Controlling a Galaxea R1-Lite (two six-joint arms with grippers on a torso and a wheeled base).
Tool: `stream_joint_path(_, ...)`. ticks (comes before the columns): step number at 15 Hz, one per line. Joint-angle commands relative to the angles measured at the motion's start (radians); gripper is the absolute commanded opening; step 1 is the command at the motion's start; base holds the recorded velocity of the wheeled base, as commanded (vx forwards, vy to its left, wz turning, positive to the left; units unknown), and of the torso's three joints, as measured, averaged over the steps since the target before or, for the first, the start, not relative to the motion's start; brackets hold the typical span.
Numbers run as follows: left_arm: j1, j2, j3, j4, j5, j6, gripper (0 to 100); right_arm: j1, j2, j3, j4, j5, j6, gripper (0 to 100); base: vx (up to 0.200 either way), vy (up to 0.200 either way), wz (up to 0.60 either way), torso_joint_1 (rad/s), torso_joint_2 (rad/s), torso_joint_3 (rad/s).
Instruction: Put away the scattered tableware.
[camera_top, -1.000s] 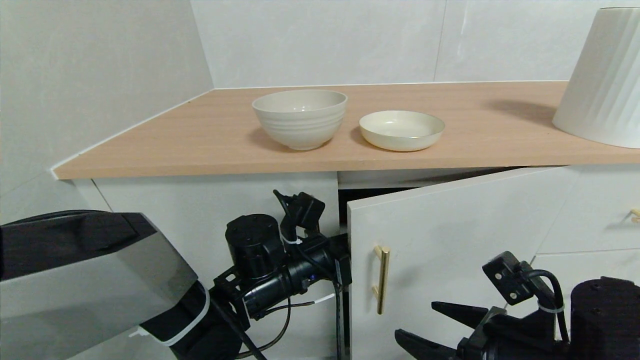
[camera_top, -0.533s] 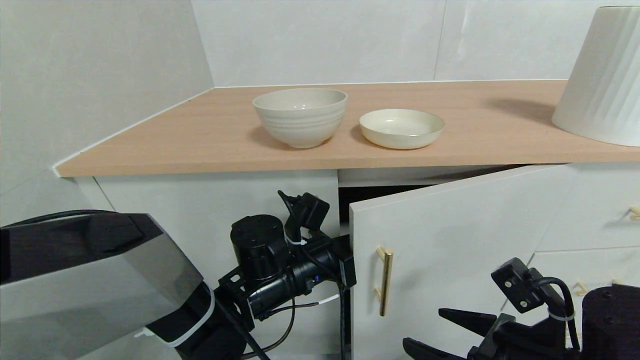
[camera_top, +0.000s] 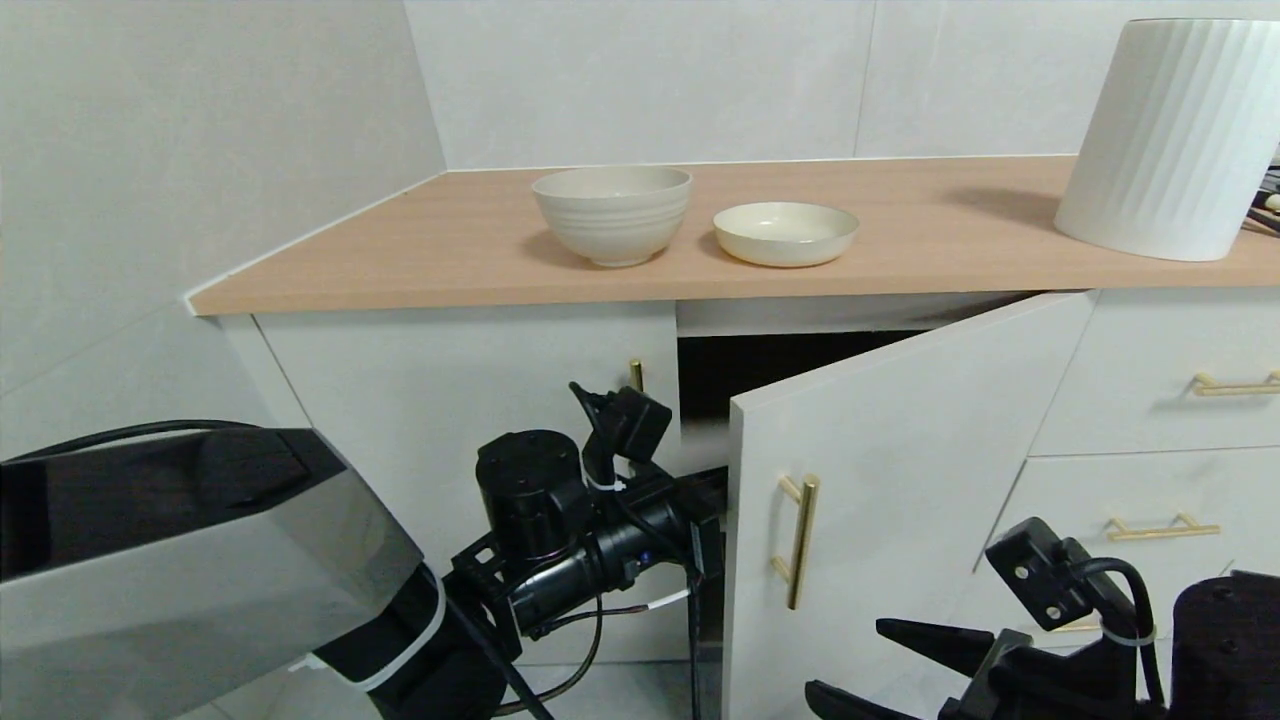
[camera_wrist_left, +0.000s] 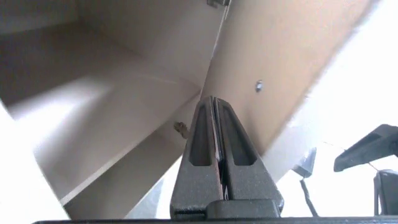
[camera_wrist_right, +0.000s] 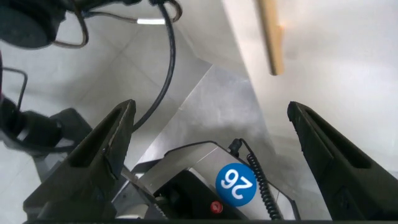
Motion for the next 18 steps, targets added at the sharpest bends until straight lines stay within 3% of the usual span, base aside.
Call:
stream_joint_path(1, 0.001, 0.028, -0.023, 0.000, 0.001, 0.000, 0, 0.002, 0.002, 0.000, -0.001, 0.001, 0.000, 100, 0.000, 0.000, 0.00, 0.000, 0.00, 0.000)
stream_joint_path(6, -0.001, 0.049, -0.049, 0.001, 0.002, -0.002, 0, 0.002, 0.002, 0.000, -0.001, 0.001, 0.000, 100, 0.000, 0.000, 0.00, 0.000, 0.00, 0.000)
stream_joint_path(12, 0.001, 0.061, -0.063, 0.004, 0.002, -0.002, 0, 0.002, 0.002, 0.000, -0.001, 0.001, 0.000, 100, -0.200, 0.000, 0.00, 0.006, 0.00, -0.002)
stream_joint_path(18, 0.001, 0.111, -0.112, 0.004, 0.002, -0.002, 0, 0.002, 0.002, 0.000, -0.001, 0.001, 0.000, 100, 0.000, 0.000, 0.00, 0.000, 0.00, 0.000)
